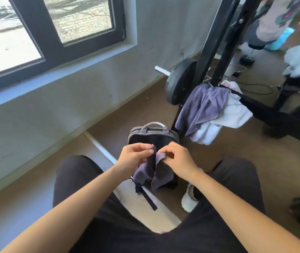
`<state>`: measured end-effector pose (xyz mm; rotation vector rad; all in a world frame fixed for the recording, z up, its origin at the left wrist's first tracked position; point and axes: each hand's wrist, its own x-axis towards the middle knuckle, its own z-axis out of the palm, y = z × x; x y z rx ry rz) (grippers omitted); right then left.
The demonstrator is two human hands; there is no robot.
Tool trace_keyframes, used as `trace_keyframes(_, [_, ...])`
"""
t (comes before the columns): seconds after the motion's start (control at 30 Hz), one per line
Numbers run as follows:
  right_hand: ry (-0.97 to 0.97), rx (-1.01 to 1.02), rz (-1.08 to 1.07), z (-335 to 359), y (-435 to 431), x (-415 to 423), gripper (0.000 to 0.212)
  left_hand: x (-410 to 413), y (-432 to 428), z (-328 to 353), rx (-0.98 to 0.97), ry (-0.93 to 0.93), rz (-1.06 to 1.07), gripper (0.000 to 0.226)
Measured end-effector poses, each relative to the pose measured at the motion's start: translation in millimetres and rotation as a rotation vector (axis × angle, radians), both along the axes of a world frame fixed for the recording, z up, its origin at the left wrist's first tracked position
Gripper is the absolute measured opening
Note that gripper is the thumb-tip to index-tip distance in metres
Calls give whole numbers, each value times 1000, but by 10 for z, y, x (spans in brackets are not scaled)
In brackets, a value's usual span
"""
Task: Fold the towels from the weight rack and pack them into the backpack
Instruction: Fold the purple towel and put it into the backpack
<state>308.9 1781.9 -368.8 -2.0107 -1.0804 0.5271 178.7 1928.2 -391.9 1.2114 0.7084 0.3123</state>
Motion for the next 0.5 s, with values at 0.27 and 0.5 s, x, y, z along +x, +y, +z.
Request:
trace_keyframes(0.27, [129, -86, 97, -390, -77, -132, 6, -202, 3, -340, -27, -6, -92, 12])
trace_keyframes(0.5, [230, 5, 116, -336, -55, -223, 12, -242, 39, -402, -7, 3, -250, 28])
